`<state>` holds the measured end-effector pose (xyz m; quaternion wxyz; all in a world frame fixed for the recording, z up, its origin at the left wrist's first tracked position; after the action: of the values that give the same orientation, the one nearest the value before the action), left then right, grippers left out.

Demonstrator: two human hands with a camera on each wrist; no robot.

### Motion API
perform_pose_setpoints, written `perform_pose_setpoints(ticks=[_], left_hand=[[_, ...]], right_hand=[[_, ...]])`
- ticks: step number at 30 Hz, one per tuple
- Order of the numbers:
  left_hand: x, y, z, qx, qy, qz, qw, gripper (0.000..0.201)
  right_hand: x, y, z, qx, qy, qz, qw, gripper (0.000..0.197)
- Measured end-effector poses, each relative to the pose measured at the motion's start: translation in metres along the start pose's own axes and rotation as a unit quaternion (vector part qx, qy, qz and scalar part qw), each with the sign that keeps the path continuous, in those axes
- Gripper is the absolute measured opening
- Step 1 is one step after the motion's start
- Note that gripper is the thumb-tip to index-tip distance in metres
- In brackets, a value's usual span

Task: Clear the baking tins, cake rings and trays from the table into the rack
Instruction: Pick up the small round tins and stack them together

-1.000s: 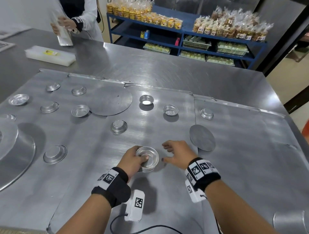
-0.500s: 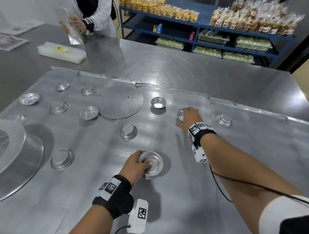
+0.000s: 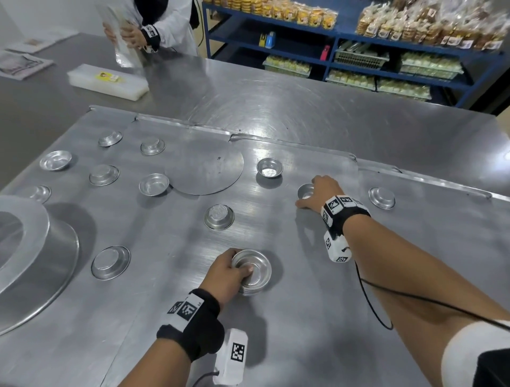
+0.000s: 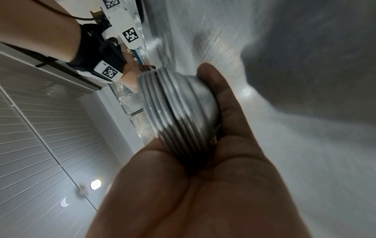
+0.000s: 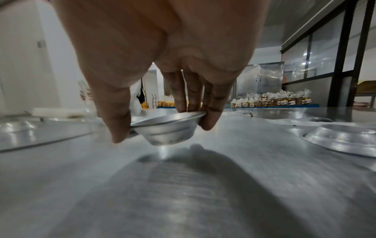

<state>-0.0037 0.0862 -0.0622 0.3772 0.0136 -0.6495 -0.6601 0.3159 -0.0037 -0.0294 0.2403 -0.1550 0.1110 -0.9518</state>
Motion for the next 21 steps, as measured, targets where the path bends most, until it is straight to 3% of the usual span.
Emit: perform_pose_setpoints(ticks=[5,9,13,17,21], left_hand=[[0.005,0.003,-0.007,0.004,-0.001,-0.006,1.000,0.020],[0.013,0.005,-0.016,0.024,-0.007,0.012,1.000,0.014],[0.022,0.006,-0.026,0.067,-0.023,0.035,0.997,0.046],[0.033,0.015,-0.040,0.061,-0.055,0.016,0.996,0.071],[0.041,0.022,-0.055,0.052,-0.069,0.008,0.996,0.076]], right_hand=[[0.060,-0.017,0.020,-0.108,0.022,0.044,0.993,0.091],[0.116,-0.029,0.029,-0.125,0.022,0.085,0.988,0.093],[0.168,-0.040,0.031,-0.135,-0.006,0.120,0.984,0.094],[0.211,-0.045,0.026,-0.147,-0.027,0.159,0.976,0.093],[0.240,-0.047,0.016,-0.150,-0.032,0.199,0.968,0.091]])
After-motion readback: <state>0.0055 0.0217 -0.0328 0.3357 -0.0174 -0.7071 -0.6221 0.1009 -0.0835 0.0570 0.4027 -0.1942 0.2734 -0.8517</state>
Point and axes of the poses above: each hand's wrist, its own x-axis away from the middle knuckle, its own z-axis out of the back of the hand, y = z × x, the point moved 8 cm from there along -x, towards the middle knuckle, and after that the axes turned 4 degrees about -x, right-handed, at the moved point
